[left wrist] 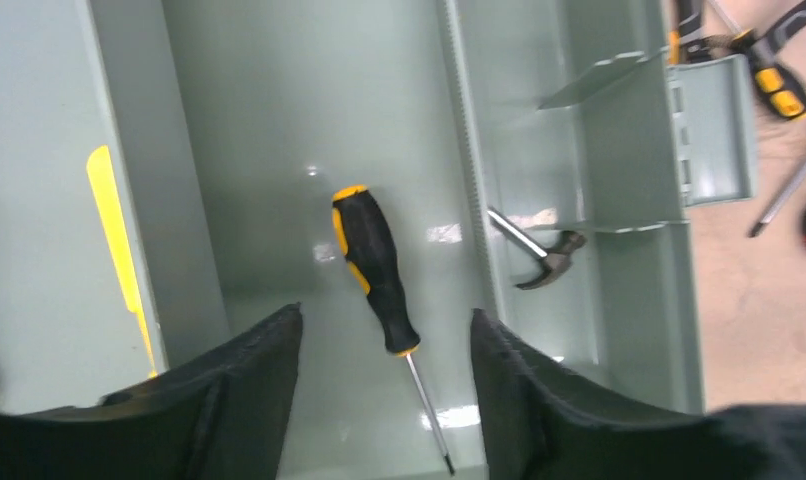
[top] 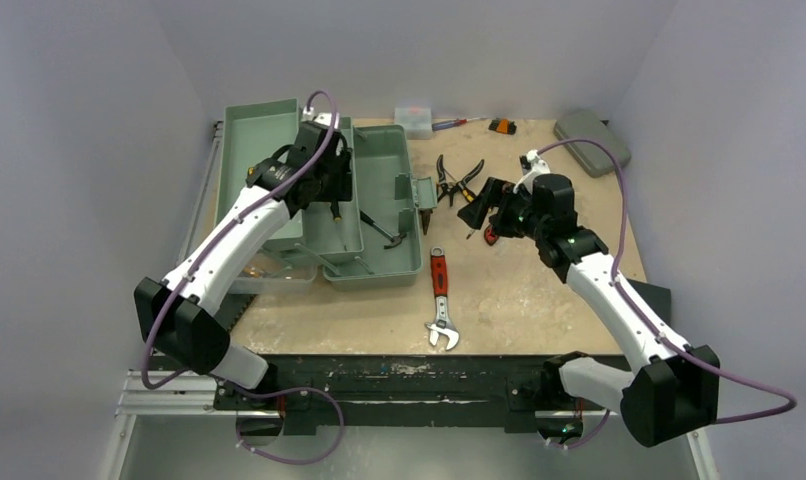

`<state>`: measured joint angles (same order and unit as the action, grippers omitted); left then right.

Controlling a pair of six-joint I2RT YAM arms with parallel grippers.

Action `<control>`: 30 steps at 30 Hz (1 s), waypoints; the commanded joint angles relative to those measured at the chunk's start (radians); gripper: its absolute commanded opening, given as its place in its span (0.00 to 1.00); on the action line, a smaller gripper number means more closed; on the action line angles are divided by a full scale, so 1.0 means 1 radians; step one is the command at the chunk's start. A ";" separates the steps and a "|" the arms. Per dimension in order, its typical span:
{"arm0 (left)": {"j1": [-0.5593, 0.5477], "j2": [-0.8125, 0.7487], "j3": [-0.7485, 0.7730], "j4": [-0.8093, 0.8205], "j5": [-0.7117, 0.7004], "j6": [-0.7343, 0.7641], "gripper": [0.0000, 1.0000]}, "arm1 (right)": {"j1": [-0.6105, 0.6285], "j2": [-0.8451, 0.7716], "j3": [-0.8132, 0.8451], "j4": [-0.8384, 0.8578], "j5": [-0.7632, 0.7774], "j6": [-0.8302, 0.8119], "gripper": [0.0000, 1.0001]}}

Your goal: Pack the tool kit

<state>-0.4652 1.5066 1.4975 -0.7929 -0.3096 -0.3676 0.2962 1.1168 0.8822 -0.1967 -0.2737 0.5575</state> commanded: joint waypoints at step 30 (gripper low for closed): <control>-0.326 -0.378 -0.531 0.702 0.512 0.047 1.00 | -0.041 0.068 0.105 -0.260 0.486 0.018 0.99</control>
<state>-0.7666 1.1778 1.0172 -0.2447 0.1993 -0.3733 0.2611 1.1786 0.9443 -0.4294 0.1078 0.5663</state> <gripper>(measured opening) 0.995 0.987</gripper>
